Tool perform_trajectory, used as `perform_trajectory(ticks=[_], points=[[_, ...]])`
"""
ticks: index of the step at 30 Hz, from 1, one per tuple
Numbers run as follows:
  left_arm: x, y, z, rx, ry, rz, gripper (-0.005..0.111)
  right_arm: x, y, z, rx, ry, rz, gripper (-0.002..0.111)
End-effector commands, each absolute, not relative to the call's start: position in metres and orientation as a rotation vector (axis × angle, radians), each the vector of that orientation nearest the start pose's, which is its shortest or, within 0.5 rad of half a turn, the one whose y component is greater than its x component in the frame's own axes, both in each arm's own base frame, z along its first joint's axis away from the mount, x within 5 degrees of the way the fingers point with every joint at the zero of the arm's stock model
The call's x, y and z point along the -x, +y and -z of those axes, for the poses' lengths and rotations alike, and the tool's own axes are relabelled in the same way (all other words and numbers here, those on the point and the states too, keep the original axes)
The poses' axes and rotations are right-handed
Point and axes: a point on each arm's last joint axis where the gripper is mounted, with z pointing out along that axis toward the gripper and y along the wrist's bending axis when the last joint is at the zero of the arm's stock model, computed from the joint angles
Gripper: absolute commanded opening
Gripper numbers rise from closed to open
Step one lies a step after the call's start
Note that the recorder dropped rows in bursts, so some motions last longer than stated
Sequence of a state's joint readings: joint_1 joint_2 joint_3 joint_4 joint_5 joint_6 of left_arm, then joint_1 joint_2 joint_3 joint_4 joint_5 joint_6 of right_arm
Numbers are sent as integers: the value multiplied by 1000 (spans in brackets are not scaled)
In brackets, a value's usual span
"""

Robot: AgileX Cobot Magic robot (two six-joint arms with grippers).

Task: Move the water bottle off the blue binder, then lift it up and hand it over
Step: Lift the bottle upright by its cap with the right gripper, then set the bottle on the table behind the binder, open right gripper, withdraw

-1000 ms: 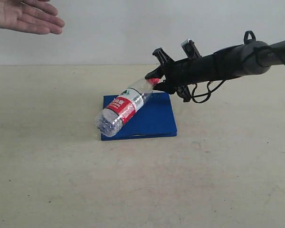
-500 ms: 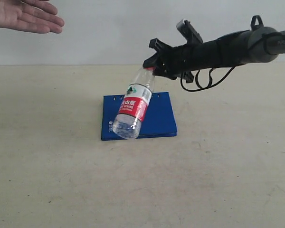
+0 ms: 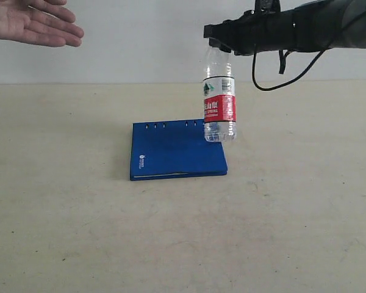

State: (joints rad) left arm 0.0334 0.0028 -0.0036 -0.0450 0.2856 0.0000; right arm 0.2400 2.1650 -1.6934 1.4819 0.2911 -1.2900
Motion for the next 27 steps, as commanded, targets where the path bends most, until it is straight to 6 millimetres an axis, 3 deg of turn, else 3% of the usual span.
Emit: perform_trajectory(ticks=[1,11,27], points=[[-55,1,-188,58,1760,24,5,-492,138,-242,283,1936,-406,0],[-55,1,-188,58,1760,24,5,-492,120,-266,261,1862,-136,0],[-55,1,-188,58,1760,24,5,-495,120,-249,277,1898,-126,0]])
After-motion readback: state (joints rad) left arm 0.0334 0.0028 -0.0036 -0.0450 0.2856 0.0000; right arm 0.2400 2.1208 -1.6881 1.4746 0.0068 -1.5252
